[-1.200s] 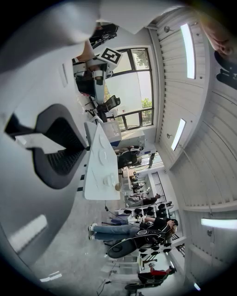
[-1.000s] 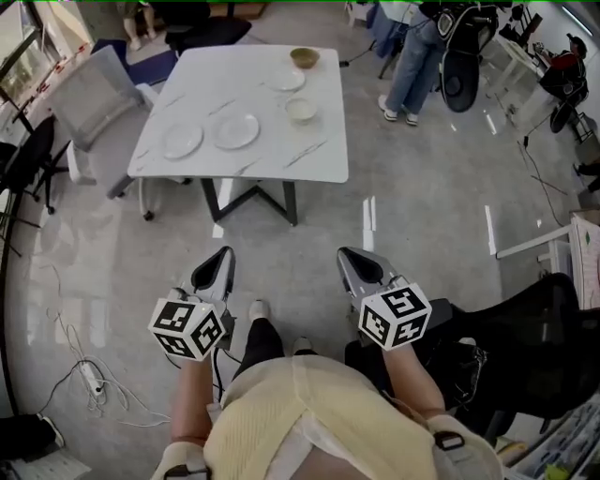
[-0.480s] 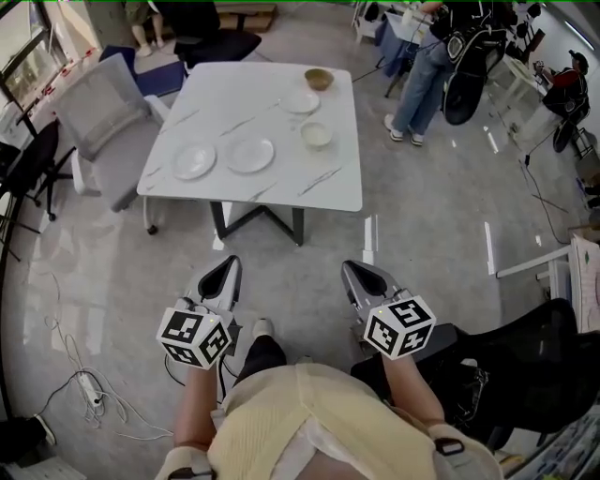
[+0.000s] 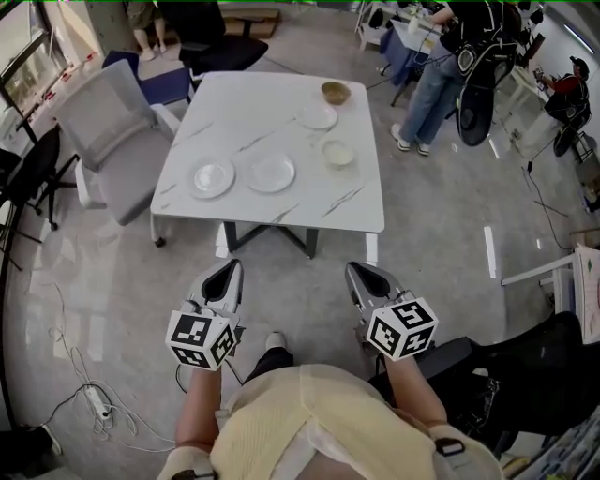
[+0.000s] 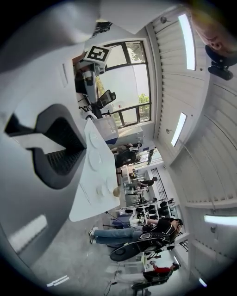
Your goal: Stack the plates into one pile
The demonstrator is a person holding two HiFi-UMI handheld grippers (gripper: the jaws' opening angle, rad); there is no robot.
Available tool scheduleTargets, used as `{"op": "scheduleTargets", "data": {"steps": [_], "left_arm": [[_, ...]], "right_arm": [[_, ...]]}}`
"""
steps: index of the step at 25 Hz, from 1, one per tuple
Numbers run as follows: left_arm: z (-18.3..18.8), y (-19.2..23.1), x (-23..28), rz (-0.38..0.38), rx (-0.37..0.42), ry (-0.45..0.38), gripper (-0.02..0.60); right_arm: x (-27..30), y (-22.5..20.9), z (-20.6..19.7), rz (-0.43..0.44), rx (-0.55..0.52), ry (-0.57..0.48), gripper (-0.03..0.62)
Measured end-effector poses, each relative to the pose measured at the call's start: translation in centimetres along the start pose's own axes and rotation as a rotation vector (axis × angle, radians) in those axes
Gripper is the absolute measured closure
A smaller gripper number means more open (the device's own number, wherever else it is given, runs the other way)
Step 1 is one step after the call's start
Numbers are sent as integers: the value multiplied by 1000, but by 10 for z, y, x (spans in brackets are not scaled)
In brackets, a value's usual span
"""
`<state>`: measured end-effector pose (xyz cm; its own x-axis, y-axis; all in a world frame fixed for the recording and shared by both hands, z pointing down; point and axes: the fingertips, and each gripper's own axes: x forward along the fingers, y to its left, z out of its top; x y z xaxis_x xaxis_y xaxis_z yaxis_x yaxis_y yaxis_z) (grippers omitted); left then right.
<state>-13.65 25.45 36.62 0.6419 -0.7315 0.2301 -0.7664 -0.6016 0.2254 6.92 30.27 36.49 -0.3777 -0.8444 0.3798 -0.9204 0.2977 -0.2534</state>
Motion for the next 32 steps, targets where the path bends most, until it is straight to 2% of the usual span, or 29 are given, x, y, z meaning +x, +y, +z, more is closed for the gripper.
{"op": "scheduleTargets", "data": {"steps": [8,14,21,25,32], "left_arm": [[-8,54,7,0,-33,52,580],[-10,76,25,4,-77,69,568],[-3,105,55,96,-106,57,481],[1,120,73,139,-138,56,449],[-1,141,119,196,-178,100,418]], "right_arm": [[39,13,-4,-25,11,38,591],[58,3,5,-30,12,54,591],[106,-17,19,32,-8,63,591],[134,-29,31,76,-41,84,591],[181,-61,42,147,-48,124,591]]}}
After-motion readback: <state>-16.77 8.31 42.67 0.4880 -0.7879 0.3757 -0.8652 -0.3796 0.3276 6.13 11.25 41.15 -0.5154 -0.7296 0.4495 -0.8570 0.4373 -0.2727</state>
